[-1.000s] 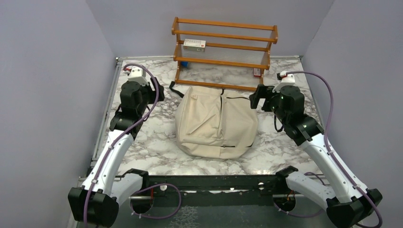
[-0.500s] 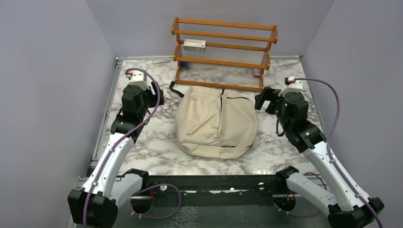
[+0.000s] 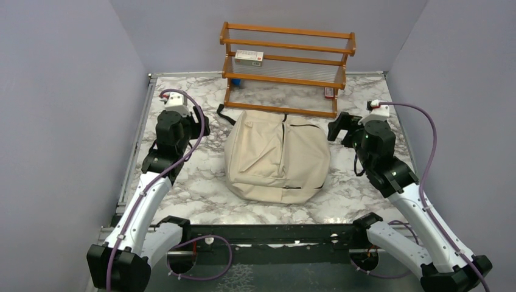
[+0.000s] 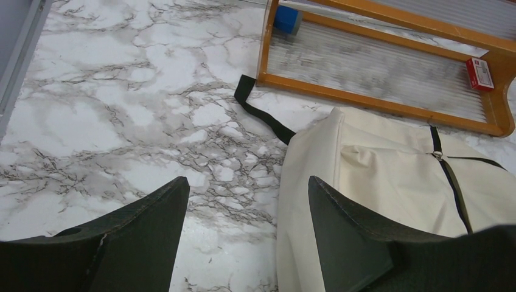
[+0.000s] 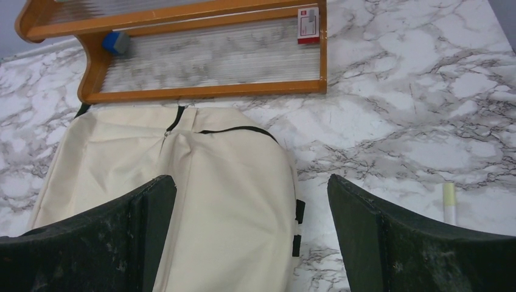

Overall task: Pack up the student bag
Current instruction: Unzip the student bag at the center of the board.

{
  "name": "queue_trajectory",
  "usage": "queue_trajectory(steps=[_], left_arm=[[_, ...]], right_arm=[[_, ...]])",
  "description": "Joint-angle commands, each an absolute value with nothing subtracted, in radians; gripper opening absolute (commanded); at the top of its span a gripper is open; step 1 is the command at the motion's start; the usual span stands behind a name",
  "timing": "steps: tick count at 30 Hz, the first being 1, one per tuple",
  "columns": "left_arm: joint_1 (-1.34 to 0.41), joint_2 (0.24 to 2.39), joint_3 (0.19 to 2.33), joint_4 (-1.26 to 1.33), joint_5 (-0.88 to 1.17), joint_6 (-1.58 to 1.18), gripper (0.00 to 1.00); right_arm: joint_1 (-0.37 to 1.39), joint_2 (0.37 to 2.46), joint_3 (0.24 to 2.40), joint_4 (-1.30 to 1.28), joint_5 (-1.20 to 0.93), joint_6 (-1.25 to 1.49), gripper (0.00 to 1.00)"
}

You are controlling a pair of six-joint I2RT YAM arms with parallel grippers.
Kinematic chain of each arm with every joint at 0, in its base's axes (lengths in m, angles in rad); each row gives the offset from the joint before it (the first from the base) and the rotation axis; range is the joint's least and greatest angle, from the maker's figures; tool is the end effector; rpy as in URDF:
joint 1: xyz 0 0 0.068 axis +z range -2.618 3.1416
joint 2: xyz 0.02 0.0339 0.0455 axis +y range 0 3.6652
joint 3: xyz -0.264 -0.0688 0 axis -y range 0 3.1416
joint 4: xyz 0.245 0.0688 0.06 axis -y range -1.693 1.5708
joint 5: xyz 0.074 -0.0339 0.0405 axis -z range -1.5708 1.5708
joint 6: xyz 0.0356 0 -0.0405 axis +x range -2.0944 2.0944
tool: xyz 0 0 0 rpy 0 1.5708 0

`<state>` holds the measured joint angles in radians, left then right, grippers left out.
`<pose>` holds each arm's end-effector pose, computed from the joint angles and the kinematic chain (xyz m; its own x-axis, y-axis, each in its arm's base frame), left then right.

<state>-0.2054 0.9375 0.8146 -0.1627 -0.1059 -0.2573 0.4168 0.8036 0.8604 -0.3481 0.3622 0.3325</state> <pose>0.2154 -0.0410 0.3250 -0.2931 -0.1974 -0.9355 0.0299 0.9761 -0.2154 0.1704 0.0616 0.3465 -0.2705 0.2140 -0.9386 0.0212 0.9761 0.2165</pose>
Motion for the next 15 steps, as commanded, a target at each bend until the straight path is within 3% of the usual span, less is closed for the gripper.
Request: queue_trajectory(steps=[1, 8, 15], left_arm=[[-0.209, 0.916, 0.799, -0.137, -0.114, -0.260, 0.73], [-0.209, 0.920, 0.781, -0.118, -0.030, -0.284, 0.73], [-0.242, 0.957, 0.800, -0.086, 0.028, -0.271, 0.73]], right_arm=[[0.412, 0.782, 0.848, -0.357, 0.430, 0.368, 1.00], [0.411, 0.853, 0.876, -0.368, 0.199, 0.325, 0.99], [0.411, 1.254, 1.077, -0.350, -0.123, 0.367, 0.89]])
